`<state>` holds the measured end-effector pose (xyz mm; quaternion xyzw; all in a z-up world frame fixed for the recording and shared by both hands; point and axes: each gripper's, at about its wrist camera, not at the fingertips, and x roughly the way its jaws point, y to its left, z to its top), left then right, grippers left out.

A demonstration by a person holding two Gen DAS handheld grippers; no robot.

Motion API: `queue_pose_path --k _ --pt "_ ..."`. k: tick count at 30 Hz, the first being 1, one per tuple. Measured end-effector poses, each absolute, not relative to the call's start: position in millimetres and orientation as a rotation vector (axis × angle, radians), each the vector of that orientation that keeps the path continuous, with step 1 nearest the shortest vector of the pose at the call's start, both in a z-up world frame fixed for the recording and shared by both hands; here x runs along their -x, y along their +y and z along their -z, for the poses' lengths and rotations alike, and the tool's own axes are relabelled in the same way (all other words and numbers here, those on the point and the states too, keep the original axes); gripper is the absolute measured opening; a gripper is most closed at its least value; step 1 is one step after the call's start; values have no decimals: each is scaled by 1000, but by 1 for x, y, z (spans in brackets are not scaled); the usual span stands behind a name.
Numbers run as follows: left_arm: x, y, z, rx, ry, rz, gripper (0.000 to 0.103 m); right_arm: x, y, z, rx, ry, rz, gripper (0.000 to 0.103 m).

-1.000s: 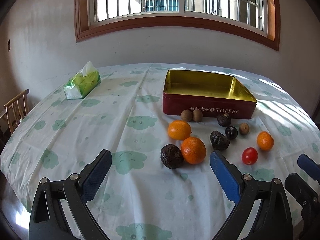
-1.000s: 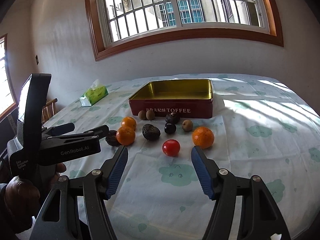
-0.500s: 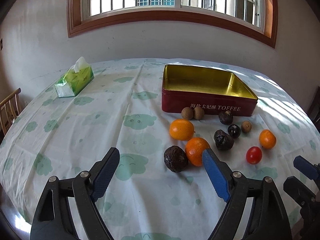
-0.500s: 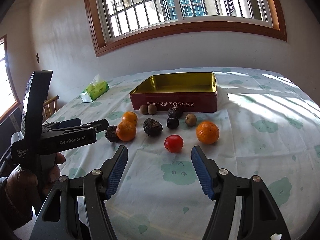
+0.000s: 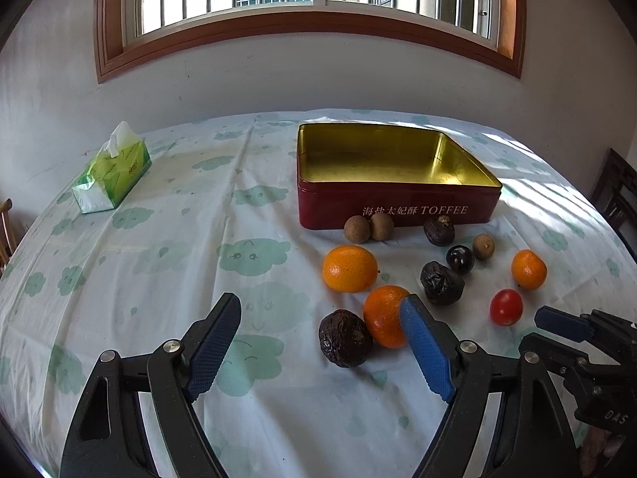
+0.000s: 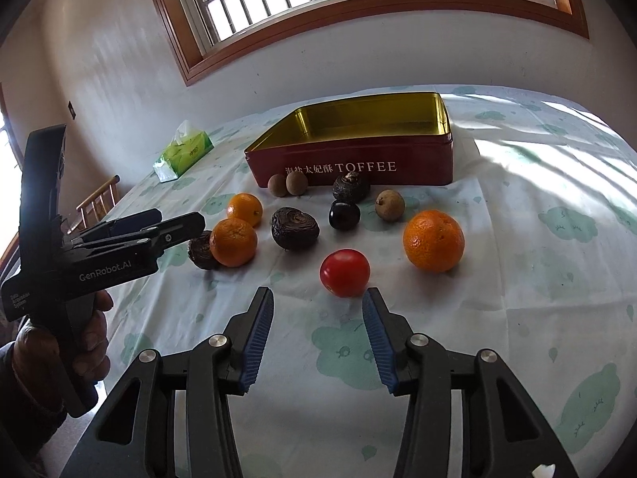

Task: Organize fruits
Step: 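Close the right tool on the red tomato while the left tool grasps the dark wrinkled fruit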

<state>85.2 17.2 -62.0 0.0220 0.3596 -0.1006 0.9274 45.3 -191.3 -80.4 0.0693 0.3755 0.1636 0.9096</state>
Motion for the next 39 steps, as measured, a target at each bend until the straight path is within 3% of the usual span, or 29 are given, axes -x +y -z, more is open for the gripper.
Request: queue_pose_path --k 10,13,16,19,23,35,36,39 --pt "-97 22 77 -89 775 357 82 -72 -184 91 -94 832 -321 44" --pt "-102 27 79 -74 772 402 82 -74 -181 94 -69 827 -303 31" --pt "-109 36 80 -33 773 432 82 -74 -179 94 -60 818 -302 30" --pt "-113 47 84 32 801 497 72 -74 -179 94 -51 816 -302 30" --pt "-112 69 92 152 840 549 70 -74 -179 94 -51 816 -302 30" --pt "-122 36 86 -128 839 678 70 -75 -179 94 -61 816 -306 30" --pt "-124 35 87 -131 842 685 68 -75 -179 94 -60 816 -305 30" --pt "-120 27 88 -145 841 743 48 -76 -179 94 -56 816 -303 30"
